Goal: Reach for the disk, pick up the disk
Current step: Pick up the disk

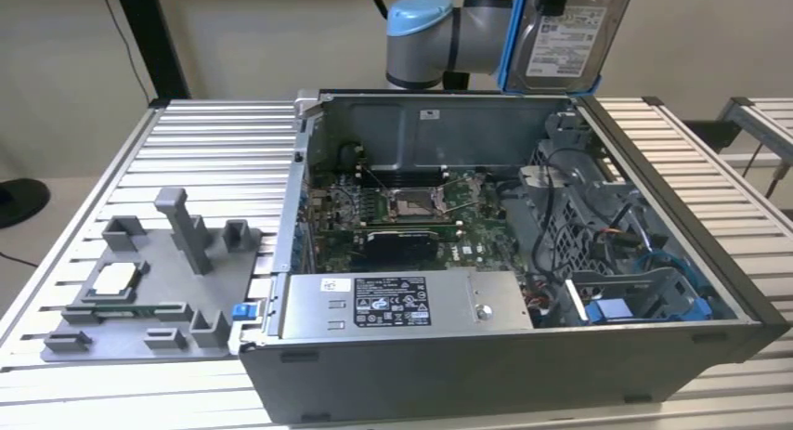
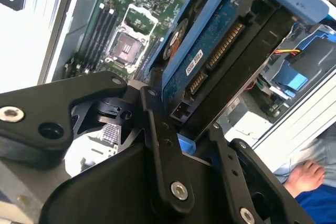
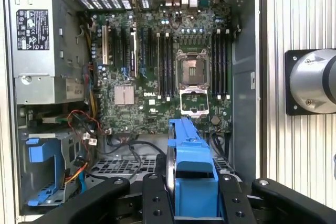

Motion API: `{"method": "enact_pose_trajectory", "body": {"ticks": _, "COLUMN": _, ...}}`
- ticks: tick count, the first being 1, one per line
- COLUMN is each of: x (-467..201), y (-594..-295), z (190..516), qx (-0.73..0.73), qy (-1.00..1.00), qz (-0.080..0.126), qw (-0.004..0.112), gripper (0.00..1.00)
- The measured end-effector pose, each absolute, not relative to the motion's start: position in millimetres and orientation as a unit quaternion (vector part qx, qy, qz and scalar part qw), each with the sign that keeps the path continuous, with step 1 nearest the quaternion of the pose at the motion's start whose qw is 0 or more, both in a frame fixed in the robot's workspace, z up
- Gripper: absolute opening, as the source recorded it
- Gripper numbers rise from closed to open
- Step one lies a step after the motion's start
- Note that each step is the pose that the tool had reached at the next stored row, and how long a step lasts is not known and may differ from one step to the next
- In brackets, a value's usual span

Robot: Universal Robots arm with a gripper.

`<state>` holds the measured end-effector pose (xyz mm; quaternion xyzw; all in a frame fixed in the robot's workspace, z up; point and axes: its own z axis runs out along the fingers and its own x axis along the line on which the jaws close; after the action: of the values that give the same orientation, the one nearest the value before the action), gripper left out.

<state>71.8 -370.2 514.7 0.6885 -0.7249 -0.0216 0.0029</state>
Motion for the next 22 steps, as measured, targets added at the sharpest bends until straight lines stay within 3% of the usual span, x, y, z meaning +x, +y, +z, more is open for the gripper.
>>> {"method": "enact_pose_trajectory", "body": {"ticks": 22, "x": 71.8, "y": -399.2, "z": 514.5, "qx": 0.689, "qy": -0.725, "qz": -0.022, "qw": 0.003, "gripper": 0.00}}
